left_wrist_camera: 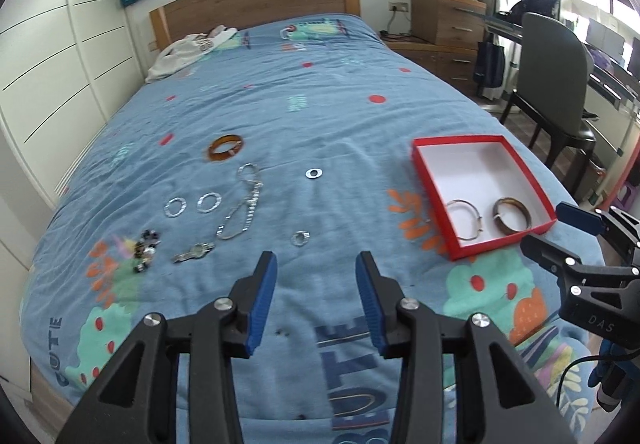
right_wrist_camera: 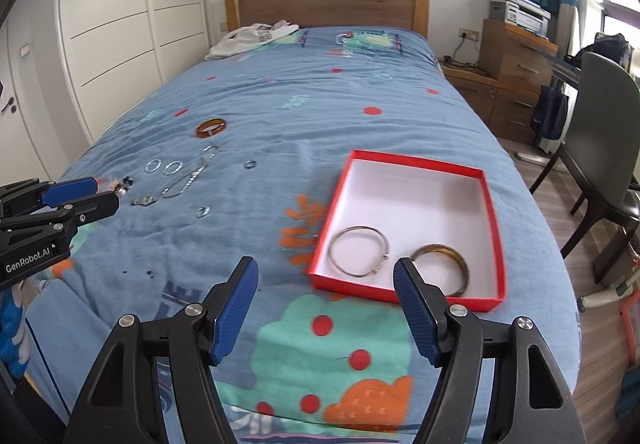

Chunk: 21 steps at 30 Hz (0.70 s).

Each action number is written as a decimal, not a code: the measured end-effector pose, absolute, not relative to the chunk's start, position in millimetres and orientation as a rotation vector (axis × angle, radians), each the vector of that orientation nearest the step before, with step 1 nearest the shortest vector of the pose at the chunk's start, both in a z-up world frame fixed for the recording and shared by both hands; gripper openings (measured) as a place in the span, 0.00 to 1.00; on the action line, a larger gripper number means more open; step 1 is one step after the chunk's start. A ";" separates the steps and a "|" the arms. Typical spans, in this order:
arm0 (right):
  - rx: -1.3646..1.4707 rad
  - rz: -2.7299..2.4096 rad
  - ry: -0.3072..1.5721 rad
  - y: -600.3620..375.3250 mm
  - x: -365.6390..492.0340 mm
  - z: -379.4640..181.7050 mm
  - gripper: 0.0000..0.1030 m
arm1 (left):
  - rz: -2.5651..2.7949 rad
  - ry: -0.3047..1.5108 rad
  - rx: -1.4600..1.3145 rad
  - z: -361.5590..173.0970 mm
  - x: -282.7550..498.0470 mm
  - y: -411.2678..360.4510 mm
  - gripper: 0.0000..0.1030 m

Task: Organize jewelry
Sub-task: 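Withdraw both tools from the box toward the watch and small ring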

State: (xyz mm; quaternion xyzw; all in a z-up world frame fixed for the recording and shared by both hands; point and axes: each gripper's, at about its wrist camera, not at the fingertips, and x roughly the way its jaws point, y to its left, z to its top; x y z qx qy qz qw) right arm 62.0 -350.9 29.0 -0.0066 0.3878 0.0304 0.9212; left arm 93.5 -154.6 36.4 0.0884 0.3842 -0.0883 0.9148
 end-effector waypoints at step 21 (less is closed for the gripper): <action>-0.062 0.196 0.862 -245.1 104.6 16.8 0.68 | 0.055 0.791 0.006 6.2 128.6 34.9 0.39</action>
